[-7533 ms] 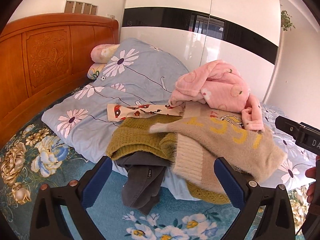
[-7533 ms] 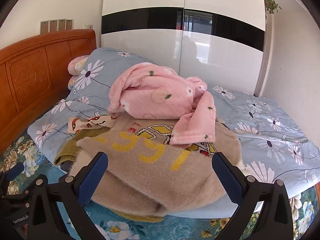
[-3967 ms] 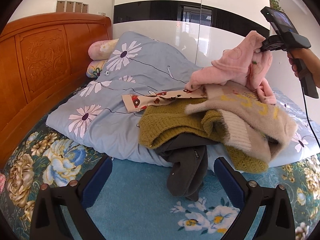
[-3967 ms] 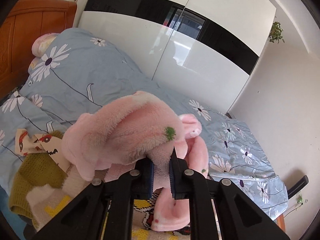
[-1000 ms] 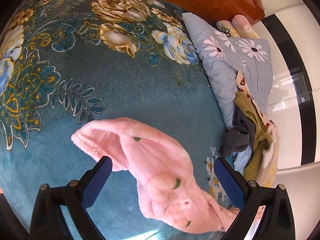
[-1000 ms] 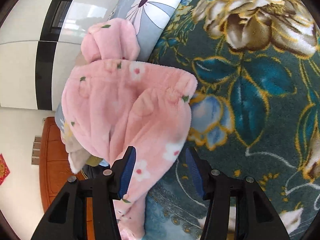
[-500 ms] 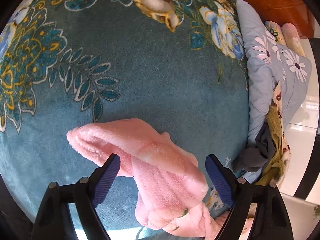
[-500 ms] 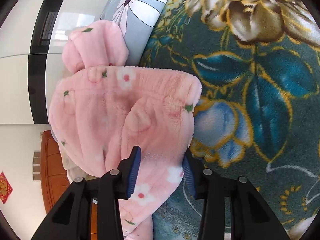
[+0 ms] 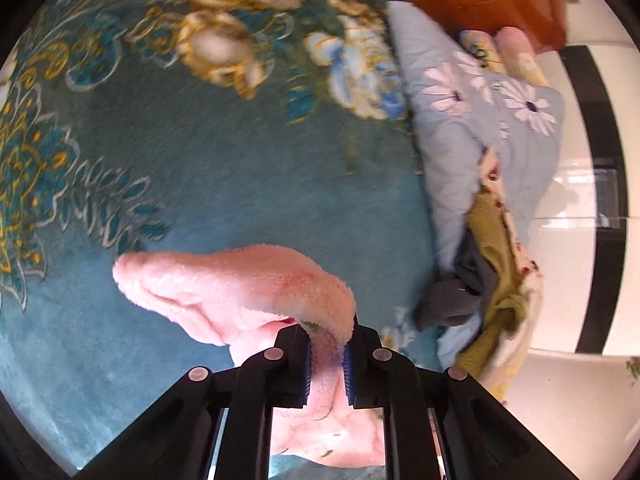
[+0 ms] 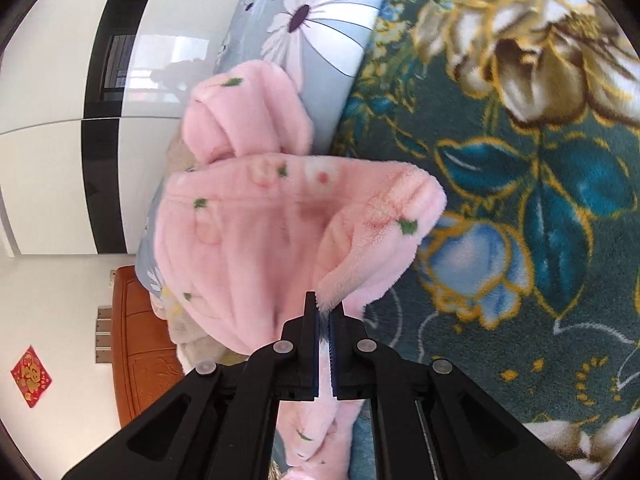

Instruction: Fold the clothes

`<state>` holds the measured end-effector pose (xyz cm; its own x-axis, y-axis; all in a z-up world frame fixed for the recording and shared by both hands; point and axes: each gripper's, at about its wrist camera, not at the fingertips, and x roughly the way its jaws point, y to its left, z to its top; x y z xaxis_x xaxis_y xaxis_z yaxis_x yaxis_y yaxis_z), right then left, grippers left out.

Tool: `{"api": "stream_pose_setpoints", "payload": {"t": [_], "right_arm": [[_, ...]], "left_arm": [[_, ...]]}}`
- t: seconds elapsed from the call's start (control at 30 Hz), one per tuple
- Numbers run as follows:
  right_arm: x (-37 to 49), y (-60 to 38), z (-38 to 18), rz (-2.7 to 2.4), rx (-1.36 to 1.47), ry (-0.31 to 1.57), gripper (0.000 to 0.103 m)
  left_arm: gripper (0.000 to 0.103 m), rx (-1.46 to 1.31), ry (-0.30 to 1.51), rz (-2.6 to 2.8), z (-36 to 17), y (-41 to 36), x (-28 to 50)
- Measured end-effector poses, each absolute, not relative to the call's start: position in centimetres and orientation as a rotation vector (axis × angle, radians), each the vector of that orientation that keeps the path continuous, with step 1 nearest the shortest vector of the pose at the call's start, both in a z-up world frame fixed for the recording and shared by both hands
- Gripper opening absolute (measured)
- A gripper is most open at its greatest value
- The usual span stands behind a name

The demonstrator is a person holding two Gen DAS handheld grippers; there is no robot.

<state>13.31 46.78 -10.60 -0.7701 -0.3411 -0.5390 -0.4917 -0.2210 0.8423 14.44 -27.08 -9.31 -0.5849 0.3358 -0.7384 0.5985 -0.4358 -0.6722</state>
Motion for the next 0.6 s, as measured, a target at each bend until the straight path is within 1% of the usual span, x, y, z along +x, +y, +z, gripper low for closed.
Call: {"api": "stream_pose_setpoints", "payload": {"t": [0.03, 0.13, 0.2, 0.23, 0.27, 0.3, 0.37, 0.4, 0.5, 0.6], "right_arm": [[13.0, 47.2, -9.2, 2.192, -0.995, 1.886, 0.003], [13.1, 48.4, -3.9, 2.356, -0.901, 1.851, 0.003], [17.6, 49.4, -1.8, 2.48, -0.804, 1.841, 0.003], [18.4, 49.6, -0.4, 2.538, -0.759, 1.822, 0.003], [19.8, 49.7, 0.7, 2.592, -0.719, 1.8, 0.003], [21.3, 49.8, 1.6, 2.636, -0.681, 1.779, 0.003], [24.7, 50.2, 1.3, 2.672, -0.648, 1.74, 0.003], [26.3, 50.3, 0.2, 2.664, -0.672, 1.705, 0.003], [30.1, 50.7, -6.7, 2.5, -0.866, 1.657, 0.003], [33.9, 51.3, -14.7, 2.21, -0.993, 1.756, 0.003]], "left_arm": [[0.013, 1.312, 1.548, -2.184, -8.4, -27.0, 14.2], [0.013, 1.233, 1.471, -2.466, -3.4, -26.2, 14.8], [0.013, 1.169, 1.405, -2.652, 0.0, -25.7, 15.2], [0.014, 1.135, 1.365, -2.739, 1.6, -25.4, 15.5], [0.016, 1.141, 1.281, -2.765, 1.5, -25.2, 16.4], [0.017, 1.157, 1.224, -2.765, 0.6, -25.2, 17.5], [0.017, 1.245, 1.186, -2.678, -3.5, -25.7, 19.4], [0.017, 1.314, 1.225, -2.571, -6.7, -26.1, 20.4], [0.015, 1.488, 1.322, -2.246, -16.2, -27.3, 23.5], [0.015, 1.497, 1.374, -2.121, -20.7, -27.3, 26.6]]}}
